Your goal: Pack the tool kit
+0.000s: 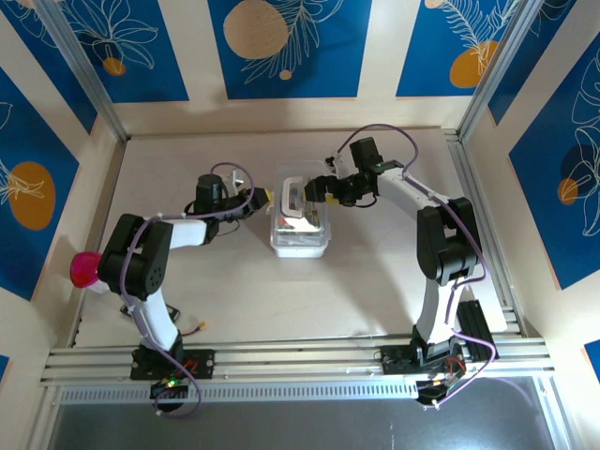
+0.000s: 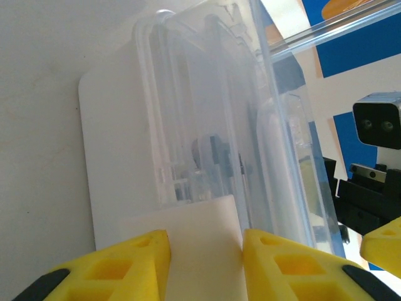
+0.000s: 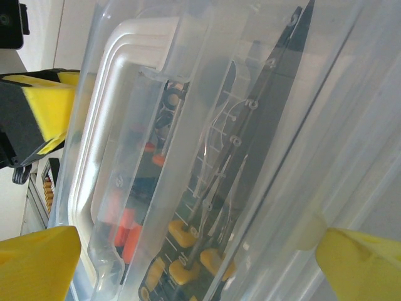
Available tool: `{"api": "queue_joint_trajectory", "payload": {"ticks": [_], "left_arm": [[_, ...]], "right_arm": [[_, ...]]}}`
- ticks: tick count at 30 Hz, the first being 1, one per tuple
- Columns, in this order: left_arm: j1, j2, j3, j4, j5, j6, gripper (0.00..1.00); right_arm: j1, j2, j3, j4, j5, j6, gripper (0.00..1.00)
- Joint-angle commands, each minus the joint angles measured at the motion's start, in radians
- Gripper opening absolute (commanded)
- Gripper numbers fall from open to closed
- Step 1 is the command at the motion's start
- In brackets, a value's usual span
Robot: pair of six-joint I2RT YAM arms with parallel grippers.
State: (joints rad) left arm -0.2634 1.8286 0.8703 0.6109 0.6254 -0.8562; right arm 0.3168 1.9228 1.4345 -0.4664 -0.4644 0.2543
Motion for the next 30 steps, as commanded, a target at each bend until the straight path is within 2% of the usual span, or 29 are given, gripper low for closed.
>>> {"api": "queue_joint_trajectory", "payload": {"ticks": [1,21,30], "left_arm": [[0.009,0.033,-0.012,0.032,0.027,-0.006,0.35],[-0.011,0.082,-0.032,0.102,0.035,-0.038,0.34],[-0.03,0.102,-0.071,0.164,0.023,-0.063,0.34]], "right_arm": [[0.055,0.1,-0.033,-0.111,-0.011,-0.008,1.0],[0.056,0.101,-0.034,-0.111,-0.011,-0.005,1.0],[0.058,0.102,-0.047,-0.058,-0.033,0.033,1.0]]}}
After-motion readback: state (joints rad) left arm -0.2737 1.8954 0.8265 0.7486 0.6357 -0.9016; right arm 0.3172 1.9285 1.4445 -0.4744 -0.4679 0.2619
